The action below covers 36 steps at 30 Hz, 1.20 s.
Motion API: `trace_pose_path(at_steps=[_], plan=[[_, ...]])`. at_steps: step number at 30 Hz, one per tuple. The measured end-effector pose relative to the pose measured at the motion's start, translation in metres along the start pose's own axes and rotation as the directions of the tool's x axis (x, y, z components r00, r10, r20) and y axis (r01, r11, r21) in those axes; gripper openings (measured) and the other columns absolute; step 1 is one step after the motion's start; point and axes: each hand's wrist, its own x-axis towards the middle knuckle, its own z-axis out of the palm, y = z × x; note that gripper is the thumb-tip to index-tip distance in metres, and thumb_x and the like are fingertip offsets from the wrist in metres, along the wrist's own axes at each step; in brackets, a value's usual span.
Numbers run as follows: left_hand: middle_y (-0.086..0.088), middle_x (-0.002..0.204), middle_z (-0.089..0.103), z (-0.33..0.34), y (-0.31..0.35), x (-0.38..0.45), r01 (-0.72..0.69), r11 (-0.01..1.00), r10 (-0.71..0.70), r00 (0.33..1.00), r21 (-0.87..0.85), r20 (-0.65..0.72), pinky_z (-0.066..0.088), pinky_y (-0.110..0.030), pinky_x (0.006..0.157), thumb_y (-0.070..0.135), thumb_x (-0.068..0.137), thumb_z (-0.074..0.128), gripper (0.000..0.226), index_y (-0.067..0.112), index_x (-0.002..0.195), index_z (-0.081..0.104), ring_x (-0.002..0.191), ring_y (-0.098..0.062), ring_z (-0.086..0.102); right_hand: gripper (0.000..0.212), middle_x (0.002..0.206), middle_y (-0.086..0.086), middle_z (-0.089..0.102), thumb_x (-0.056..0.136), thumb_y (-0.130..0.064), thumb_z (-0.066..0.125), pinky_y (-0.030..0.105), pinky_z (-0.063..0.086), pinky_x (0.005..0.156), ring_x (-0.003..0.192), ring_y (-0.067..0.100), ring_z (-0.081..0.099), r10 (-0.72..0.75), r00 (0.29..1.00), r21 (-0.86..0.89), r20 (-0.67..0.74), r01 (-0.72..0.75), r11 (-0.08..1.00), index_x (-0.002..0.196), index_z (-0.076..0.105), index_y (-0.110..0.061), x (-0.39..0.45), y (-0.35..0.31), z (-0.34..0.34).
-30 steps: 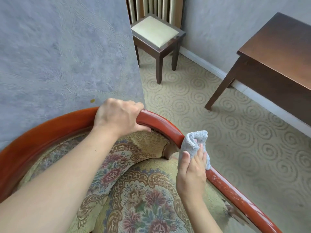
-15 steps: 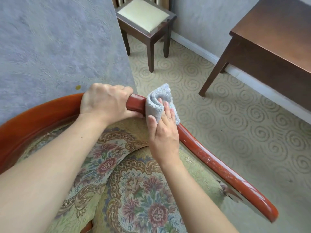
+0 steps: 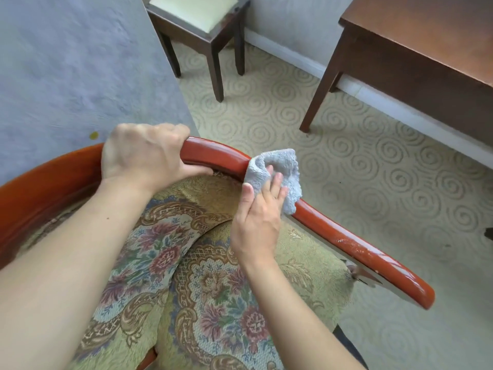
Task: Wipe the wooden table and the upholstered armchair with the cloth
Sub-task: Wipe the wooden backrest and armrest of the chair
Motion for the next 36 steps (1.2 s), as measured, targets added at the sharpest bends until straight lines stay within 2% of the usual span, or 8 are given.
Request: trace_pose_path(at_steps=[4, 7, 14, 21, 25, 28, 31, 36], plan=[[-0.011, 0.065, 0.066, 0.0, 0.002, 0.0, 0.02, 1.0, -0.02, 1.0, -0.018, -0.002, 0.028, -0.029, 0.055, 0.083, 0.061, 0.066, 0.071, 0.013, 0.071, 0.058, 0.054, -0.033, 0.064, 0.063, 0.157, 0.01, 0.029, 0.106, -0.038, 0.025, 0.036, 0.007, 0.125, 0.148, 0.016, 0.012, -0.096, 0.995, 0.113, -0.009, 0.096, 0.989, 0.139, 0.046, 0.012, 0.014, -0.028, 0.005], [-0.009, 0.061, 0.064, 0.002, 0.001, 0.0, 0.006, 1.0, -0.007, 1.0, -0.013, -0.012, 0.026, -0.027, 0.053, 0.087, 0.063, 0.059, 0.073, 0.015, 0.07, 0.056, 0.05, -0.03, 0.061, 0.057, 0.148, 0.018, 0.046, 0.105, -0.034, 0.03, 0.044, 0.026, 0.12, 0.143, 0.033, 0.036, -0.284, 0.957, -0.103, 0.052, 0.288, 0.952, 0.124, 0.06, 0.012, 0.002, 0.022, -0.024], [-0.009, 0.06, 0.062, 0.007, -0.003, 0.001, -0.001, 0.999, -0.001, 0.999, -0.042, -0.035, 0.03, -0.029, 0.056, 0.089, 0.062, 0.055, 0.072, 0.017, 0.069, 0.051, 0.051, -0.03, 0.061, 0.056, 0.151, 0.01, 0.042, 0.104, -0.031, 0.029, 0.042, 0.014, 0.124, 0.148, 0.019, 0.023, -0.098, 0.993, -0.292, 0.058, 0.111, 0.95, 0.121, 0.061, 0.012, -0.03, 0.125, -0.085], [-0.012, 0.061, 0.063, 0.002, 0.0, -0.001, 0.007, 1.0, -0.007, 1.0, -0.024, -0.017, 0.028, -0.028, 0.055, 0.082, 0.062, 0.065, 0.073, 0.01, 0.071, 0.058, 0.052, -0.032, 0.062, 0.065, 0.16, -0.01, 0.007, 0.105, -0.048, 0.018, 0.032, -0.008, 0.124, 0.146, -0.003, -0.021, 0.023, 1.0, 0.102, 0.012, -0.024, 0.995, 0.14, 0.053, -0.007, -0.011, 0.009, -0.003], [-0.015, 0.062, 0.064, 0.003, 0.002, 0.0, 0.023, 0.998, -0.024, 1.0, -0.052, -0.019, 0.029, -0.03, 0.055, 0.077, 0.064, 0.069, 0.07, 0.009, 0.072, 0.061, 0.051, -0.035, 0.063, 0.07, 0.16, 0.004, 0.026, 0.103, -0.048, 0.015, 0.037, 0.001, 0.125, 0.152, 0.016, 0.005, -0.113, 0.993, 0.218, 0.028, 0.104, 0.97, 0.146, 0.041, 0.002, 0.013, -0.028, 0.008], [-0.012, 0.06, 0.063, 0.002, 0.001, -0.001, 0.023, 0.999, -0.023, 1.0, -0.035, 0.001, 0.028, -0.027, 0.054, 0.082, 0.063, 0.066, 0.071, 0.011, 0.071, 0.06, 0.05, -0.031, 0.062, 0.061, 0.157, 0.006, 0.036, 0.105, -0.043, 0.023, 0.035, 0.008, 0.125, 0.15, 0.016, 0.017, -0.255, 0.959, 0.101, 0.124, 0.244, 0.965, 0.145, 0.045, -0.002, 0.011, 0.007, -0.014], [-0.008, 0.058, 0.062, 0.0, 0.0, -0.001, 0.016, 1.0, -0.016, 1.0, -0.018, 0.009, 0.027, -0.025, 0.053, 0.086, 0.063, 0.059, 0.074, 0.013, 0.07, 0.059, 0.049, -0.028, 0.06, 0.057, 0.158, 0.0, 0.034, 0.104, -0.04, 0.026, 0.025, 0.003, 0.123, 0.148, 0.003, 0.011, -0.156, 0.968, -0.006, 0.196, 0.16, 0.987, 0.149, 0.041, -0.008, -0.007, 0.066, -0.048], [-0.009, 0.063, 0.065, -0.002, -0.001, -0.001, 0.006, 1.0, -0.006, 1.0, 0.002, 0.015, 0.025, -0.024, 0.054, 0.085, 0.063, 0.061, 0.072, 0.014, 0.072, 0.059, 0.052, -0.029, 0.062, 0.057, 0.157, 0.002, 0.034, 0.105, -0.036, 0.022, 0.04, 0.009, 0.124, 0.151, 0.013, 0.015, -0.112, 0.993, -0.17, 0.044, 0.118, 0.978, 0.144, 0.047, -0.003, -0.033, 0.108, -0.07]])
